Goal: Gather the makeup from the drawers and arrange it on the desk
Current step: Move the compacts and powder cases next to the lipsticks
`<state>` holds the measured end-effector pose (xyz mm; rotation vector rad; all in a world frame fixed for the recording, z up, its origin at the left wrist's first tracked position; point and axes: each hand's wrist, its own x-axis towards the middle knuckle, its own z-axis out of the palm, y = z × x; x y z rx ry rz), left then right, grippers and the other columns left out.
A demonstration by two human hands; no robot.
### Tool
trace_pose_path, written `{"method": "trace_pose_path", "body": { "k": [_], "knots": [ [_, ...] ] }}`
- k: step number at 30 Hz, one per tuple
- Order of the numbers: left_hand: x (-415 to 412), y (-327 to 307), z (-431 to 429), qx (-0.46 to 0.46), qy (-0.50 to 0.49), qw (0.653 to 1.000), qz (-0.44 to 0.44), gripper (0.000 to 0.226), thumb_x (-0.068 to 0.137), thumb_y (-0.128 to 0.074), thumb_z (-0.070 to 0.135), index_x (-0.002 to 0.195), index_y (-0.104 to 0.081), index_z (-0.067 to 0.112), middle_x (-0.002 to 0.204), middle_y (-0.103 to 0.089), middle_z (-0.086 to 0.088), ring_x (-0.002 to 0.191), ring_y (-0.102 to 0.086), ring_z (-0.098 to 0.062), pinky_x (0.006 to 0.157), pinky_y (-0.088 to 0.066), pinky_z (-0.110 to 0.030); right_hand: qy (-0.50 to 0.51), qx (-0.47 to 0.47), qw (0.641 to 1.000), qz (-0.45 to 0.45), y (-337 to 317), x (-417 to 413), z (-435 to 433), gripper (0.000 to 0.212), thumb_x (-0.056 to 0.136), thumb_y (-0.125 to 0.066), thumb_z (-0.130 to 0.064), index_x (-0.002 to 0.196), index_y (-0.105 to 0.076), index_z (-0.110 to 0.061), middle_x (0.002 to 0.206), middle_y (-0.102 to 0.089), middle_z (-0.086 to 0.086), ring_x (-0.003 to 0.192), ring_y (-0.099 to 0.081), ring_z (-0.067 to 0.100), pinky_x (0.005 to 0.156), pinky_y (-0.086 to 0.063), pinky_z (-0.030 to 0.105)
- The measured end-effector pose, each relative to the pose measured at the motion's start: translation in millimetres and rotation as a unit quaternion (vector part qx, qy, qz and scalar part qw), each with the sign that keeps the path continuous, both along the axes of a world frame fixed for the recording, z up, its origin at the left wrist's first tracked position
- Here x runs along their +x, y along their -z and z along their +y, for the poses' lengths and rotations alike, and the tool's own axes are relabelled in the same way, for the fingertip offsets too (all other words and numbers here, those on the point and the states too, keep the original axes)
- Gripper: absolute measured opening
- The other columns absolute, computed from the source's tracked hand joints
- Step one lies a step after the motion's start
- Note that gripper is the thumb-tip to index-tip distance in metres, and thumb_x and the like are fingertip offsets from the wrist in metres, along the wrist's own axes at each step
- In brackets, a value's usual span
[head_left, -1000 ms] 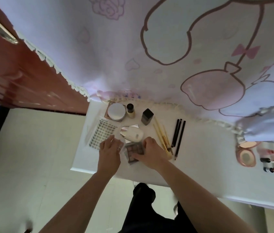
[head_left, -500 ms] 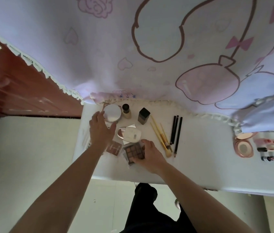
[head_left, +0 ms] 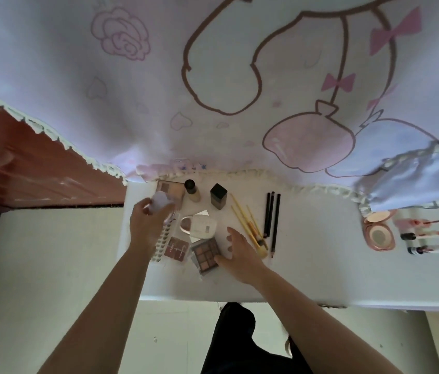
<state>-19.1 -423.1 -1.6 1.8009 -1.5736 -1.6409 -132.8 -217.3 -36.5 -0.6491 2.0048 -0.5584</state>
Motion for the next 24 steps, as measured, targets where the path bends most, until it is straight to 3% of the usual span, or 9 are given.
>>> {"method": "trace_pose_path", "body": {
  "k": [2,3,5,7,10,13,18,21,24],
  "knots": [
    [13.1,-24.4,21.8,0.095,-0.053,0.989,0.103,0.027,0.084,-0.073,0.027,0.109,-0.066,0.021,0.104,-0.07,0.0,0.082,-0.07,-0.013,0.076,-0.054,-0.032,0.075,-0.04,0.996,-0.009,-13.4,-4.9,0.0,0.074,0.093,-0.065,-0.036,0.153,-0.026,-0.021,0.142,-0.046,0.0,0.122,-0.054,0.015,0.096,-0.046,0.028],
    [17.9,-35.1,32.5,0.117,-0.048,0.982,0.142,0.022,0.084,-0.071,0.026,0.105,-0.07,0.021,0.103,-0.07,0.0,0.084,-0.069,-0.014,0.075,-0.052,-0.029,0.122,-0.071,0.99,-0.028,-21.8,-7.2,0.4,0.067,0.093,-0.066,-0.033,0.15,-0.032,-0.024,0.136,-0.05,-0.002,0.115,-0.056,0.013,0.089,-0.047,0.024],
    [22.8,-50.9,51.1,0.136,-0.009,0.971,0.194,0.047,0.07,-0.076,0.035,0.113,-0.072,0.019,0.111,-0.07,-0.003,0.092,-0.066,-0.018,0.071,-0.049,-0.025,0.197,-0.149,0.966,-0.079,-42.0,-13.2,2.2,0.049,0.094,-0.066,-0.027,0.138,-0.044,-0.034,0.125,-0.056,-0.005,0.104,-0.06,0.011,0.082,-0.049,0.025],
    [21.0,-63.9,68.5,0.11,0.034,0.975,0.191,0.069,0.056,-0.082,0.041,0.121,-0.067,0.02,0.111,-0.071,-0.005,0.092,-0.066,-0.021,0.067,-0.051,-0.025,0.216,-0.196,0.949,-0.122,-65.7,-22.1,7.5,0.03,0.099,-0.059,-0.024,0.125,-0.054,-0.039,0.115,-0.062,-0.006,0.102,-0.063,0.014,0.085,-0.053,0.032],
    [11.8,-81.6,95.8,0.045,0.098,0.986,0.131,0.084,0.049,-0.087,0.049,0.126,-0.058,0.029,0.112,-0.066,-0.008,0.095,-0.067,-0.026,0.078,-0.054,-0.033,0.197,-0.237,0.935,-0.178,-106.2,-36.0,24.6,0.025,0.103,-0.05,-0.018,0.118,-0.067,-0.029,0.112,-0.068,-0.004,0.097,-0.064,0.011,0.082,-0.053,0.029],
    [-4.4,-102.7,127.3,-0.025,0.159,0.981,0.107,0.085,0.048,-0.089,0.045,0.125,-0.057,0.028,0.102,-0.062,0.002,0.081,-0.064,-0.011,0.064,-0.05,-0.019,0.179,-0.245,0.932,-0.2,-132.6,-49.5,52.4,0.027,0.104,-0.048,-0.016,0.112,-0.072,-0.026,0.11,-0.072,0.001,0.092,-0.064,0.009,0.081,-0.051,0.028],
    [-41.4,-129.6,183.6,-0.206,0.284,0.934,0.061,0.075,0.063,-0.092,0.027,0.127,-0.053,0.03,0.116,-0.055,0.015,0.1,-0.06,-0.006,0.075,-0.05,-0.016,0.18,-0.238,0.923,-0.244,-150.4,-76.3,112.5,0.024,0.101,-0.056,-0.024,0.107,-0.076,-0.014,0.106,-0.075,0.012,0.092,-0.067,0.018,0.083,-0.052,0.031],
    [-66.0,-139.8,211.2,-0.242,0.353,0.902,0.057,0.088,0.062,-0.092,0.029,0.135,-0.043,0.036,0.12,-0.047,0.018,0.105,-0.053,-0.001,0.082,-0.047,-0.017,0.155,-0.234,0.929,-0.243,-157.9,-95.3,148.2,0.031,0.096,-0.061,-0.035,0.107,-0.075,-0.01,0.107,-0.074,0.013,0.095,-0.068,0.02,0.086,-0.052,0.032],
    [-87.3,-144.9,233.8,-0.24,0.396,0.883,0.073,0.094,0.059,-0.093,0.033,0.136,-0.039,0.037,0.121,-0.052,0.019,0.104,-0.055,-0.001,0.085,-0.051,-0.021,0.146,-0.234,0.93,-0.241,-165.1,-112.5,178.5,0.04,0.092,-0.066,-0.044,0.111,-0.072,-0.009,0.107,-0.076,0.005,0.099,-0.07,0.018,0.093,-0.051,0.036]
  ]
}}
